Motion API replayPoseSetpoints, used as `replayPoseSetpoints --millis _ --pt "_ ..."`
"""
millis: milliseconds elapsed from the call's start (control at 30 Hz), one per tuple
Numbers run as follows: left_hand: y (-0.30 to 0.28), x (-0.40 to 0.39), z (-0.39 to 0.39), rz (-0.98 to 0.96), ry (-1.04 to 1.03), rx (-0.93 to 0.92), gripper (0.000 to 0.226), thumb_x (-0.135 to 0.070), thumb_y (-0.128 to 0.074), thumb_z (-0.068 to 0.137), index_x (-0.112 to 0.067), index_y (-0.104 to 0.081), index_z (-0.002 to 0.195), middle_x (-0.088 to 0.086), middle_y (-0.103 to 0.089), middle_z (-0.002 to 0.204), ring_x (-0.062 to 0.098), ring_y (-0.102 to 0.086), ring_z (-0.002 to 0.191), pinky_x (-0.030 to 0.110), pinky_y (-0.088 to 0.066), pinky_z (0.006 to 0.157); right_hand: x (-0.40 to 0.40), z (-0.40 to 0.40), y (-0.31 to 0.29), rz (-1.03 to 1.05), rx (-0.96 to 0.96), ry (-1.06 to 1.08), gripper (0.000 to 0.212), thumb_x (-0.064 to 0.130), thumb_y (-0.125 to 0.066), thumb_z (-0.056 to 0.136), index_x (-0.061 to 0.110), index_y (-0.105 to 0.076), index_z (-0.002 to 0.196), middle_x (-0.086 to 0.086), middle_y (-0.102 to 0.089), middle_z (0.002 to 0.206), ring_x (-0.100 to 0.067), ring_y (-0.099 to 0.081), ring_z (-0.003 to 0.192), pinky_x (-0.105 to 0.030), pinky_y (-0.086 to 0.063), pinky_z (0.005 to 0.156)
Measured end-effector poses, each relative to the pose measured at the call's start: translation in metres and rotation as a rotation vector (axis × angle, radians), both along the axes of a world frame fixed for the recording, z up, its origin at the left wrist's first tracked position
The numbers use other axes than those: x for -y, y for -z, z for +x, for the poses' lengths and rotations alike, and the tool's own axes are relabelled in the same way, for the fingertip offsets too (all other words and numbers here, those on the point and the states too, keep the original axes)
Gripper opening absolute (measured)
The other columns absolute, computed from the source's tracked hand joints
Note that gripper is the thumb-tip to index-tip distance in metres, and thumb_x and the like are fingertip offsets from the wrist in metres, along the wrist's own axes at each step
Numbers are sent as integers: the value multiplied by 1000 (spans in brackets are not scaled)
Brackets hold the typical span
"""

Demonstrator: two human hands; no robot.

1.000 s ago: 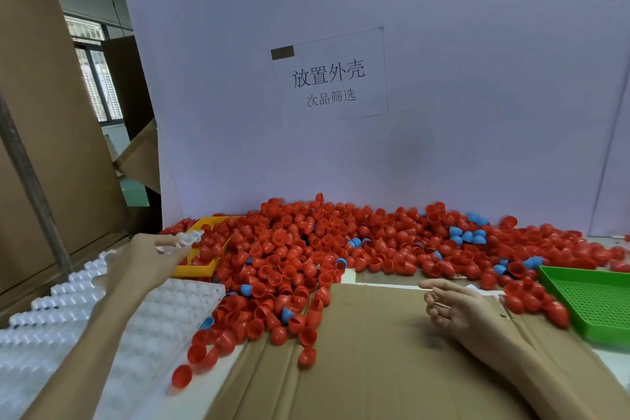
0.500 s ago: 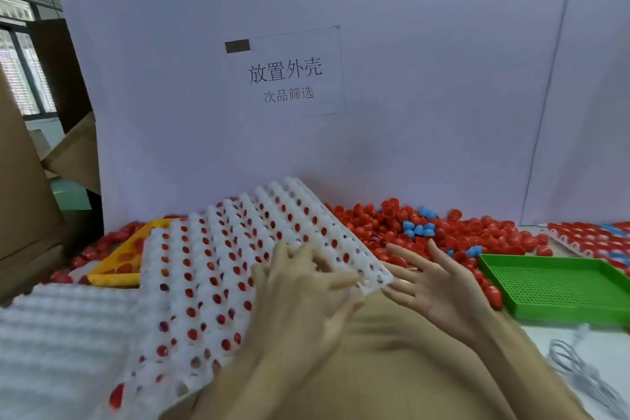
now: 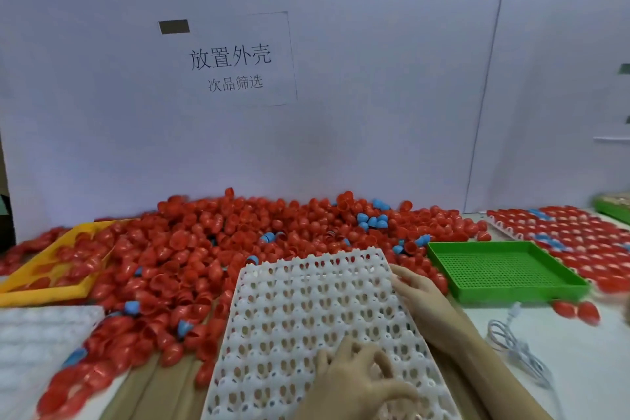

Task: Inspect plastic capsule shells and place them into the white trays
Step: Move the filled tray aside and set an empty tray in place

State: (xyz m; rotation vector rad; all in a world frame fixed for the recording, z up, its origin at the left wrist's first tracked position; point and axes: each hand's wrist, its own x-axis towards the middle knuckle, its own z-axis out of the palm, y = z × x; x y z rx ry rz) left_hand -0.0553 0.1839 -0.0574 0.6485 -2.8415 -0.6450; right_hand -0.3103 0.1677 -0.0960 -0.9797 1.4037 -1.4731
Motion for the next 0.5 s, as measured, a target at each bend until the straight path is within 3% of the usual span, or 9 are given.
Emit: replayPoseSetpoints --millis 100,167,200,267,300,367,500 --pt "-18 33 8 164 -28 -138 54 -84 -50 87 -64 -49 137 -33 -49 122 -10 -51 115 30 -44 112 4 -3 1 4 -235 82 43 59 -67 95 47 -63 136 8 -77 123 -15 -76 110 -48 -60 95" --pt "-23 70 21 106 -183 -216 62 -91 -42 84 -62 -49 138 -36 -46 133 -17 -47 119 30 -49 111 4 -9 5 60 -468 148 49 79 -60 86 61 -59 131 24 -75 118 -4 -75 104 -45 -63 87" --pt "-25 90 29 19 -247 -177 66 -91 -40 84 -60 -46 142 -33 -41 142 -17 -40 127 33 -44 117 4 -14 10 98 -608 187 48 81 -53 86 66 -55 131 31 -73 113 3 -73 97 -41 -64 81" --pt "-24 126 44 -85 -309 2 72 -92 -40 83 -62 -37 149 -25 -23 162 1 -21 151 43 -24 127 4 -20 18 137 -852 252 42 75 -40 90 70 -49 131 39 -69 105 11 -68 86 -36 -65 76" --pt "-19 139 50 -90 -303 95 74 -93 -39 83 -65 -31 151 -22 -11 169 9 -7 158 49 -12 129 4 -20 19 128 -902 262 41 73 -39 91 70 -49 130 40 -68 107 12 -67 90 -35 -64 77" --pt "-7 152 54 -61 -281 216 77 -98 -33 81 -69 -24 151 -21 8 172 13 15 160 54 6 129 3 -19 19 92 -911 255 37 71 -40 92 69 -49 128 39 -66 116 13 -66 102 -32 -63 83" --pt "10 147 50 -71 -375 201 85 -107 -17 72 -73 -17 150 -22 13 172 16 19 160 57 6 126 -3 -12 1 -11 -826 214 26 61 -54 96 69 -55 121 39 -59 122 13 -61 110 -16 -57 83"
